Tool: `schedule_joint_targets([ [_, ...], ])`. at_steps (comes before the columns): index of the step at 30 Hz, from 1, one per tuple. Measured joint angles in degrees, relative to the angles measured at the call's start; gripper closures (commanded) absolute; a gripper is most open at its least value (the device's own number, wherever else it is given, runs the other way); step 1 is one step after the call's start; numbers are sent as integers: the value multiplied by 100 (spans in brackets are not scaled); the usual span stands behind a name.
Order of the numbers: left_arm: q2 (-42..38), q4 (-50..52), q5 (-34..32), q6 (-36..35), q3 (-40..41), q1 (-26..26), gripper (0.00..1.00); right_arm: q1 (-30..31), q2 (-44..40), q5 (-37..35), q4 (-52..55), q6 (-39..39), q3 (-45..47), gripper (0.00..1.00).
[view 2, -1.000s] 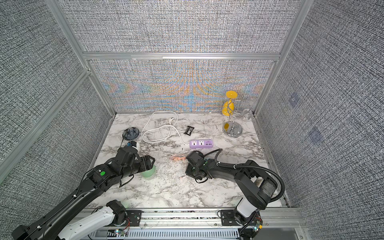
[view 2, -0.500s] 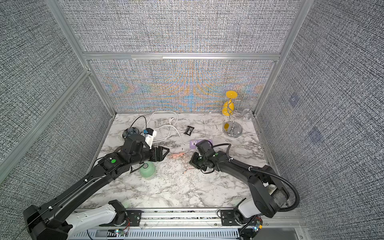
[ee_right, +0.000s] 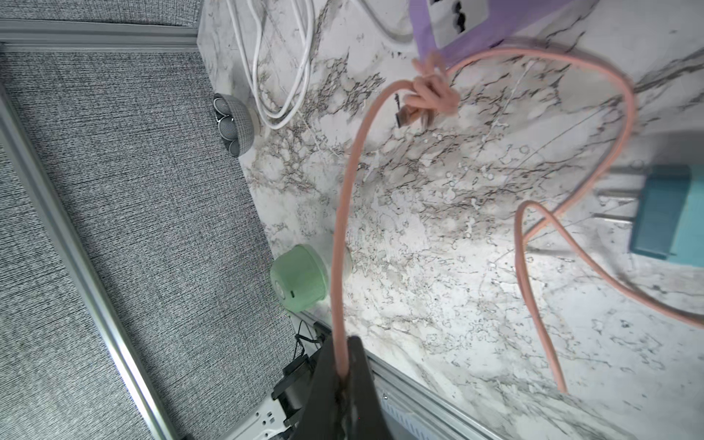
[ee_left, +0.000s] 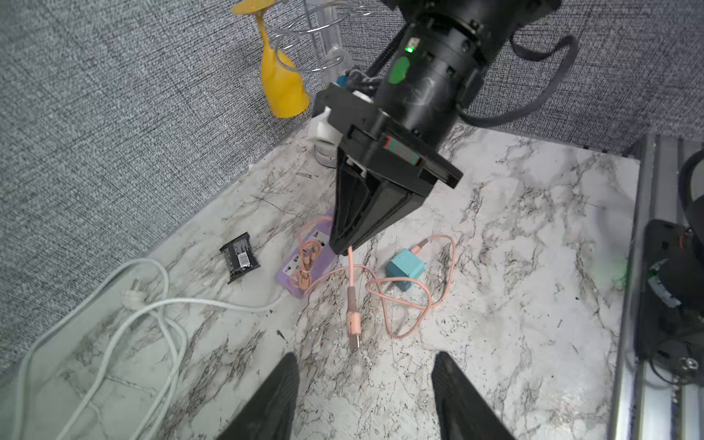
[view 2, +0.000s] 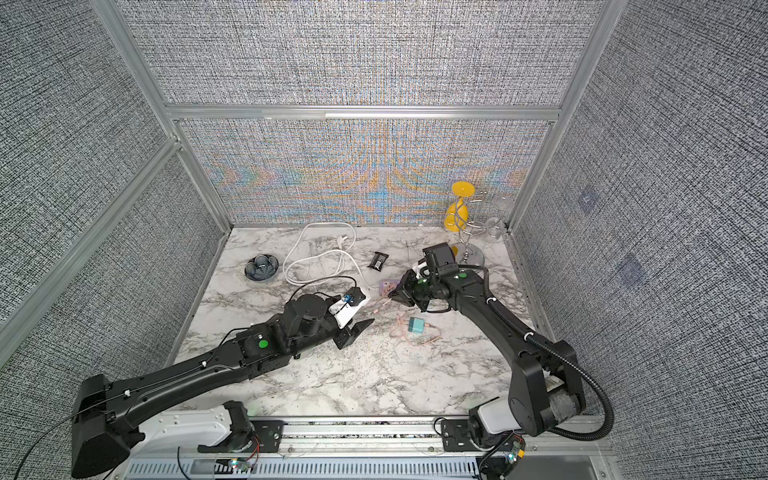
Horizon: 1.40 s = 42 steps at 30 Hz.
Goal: Charge the cordless meat grinders
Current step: Pick up the charging cable from the center of the board.
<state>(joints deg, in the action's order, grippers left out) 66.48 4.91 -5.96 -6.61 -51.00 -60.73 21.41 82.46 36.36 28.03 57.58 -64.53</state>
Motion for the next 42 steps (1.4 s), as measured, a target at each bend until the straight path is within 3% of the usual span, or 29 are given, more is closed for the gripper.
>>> schedule_joint_targets([
  [2, 74, -9, -50, -212, -28, -26, 55, 0, -15, 129, 7, 107, -2, 100],
  [16, 645, -33, -638, -1141, -72, -433, 56, 0, -188, 468, -7, 527, 4, 100],
  [38, 914, -105, -1357, -1384, -129, -437, 93, 7, -254, 483, -4, 605, 4, 100],
  [40, 916, -83, -1364, -1366, -146, -437, 90, 7, -256, 481, -4, 605, 4, 100],
  [42, 925, -15, -1436, -1327, -188, -437, 61, 4, -258, 483, -7, 605, 4, 100],
])
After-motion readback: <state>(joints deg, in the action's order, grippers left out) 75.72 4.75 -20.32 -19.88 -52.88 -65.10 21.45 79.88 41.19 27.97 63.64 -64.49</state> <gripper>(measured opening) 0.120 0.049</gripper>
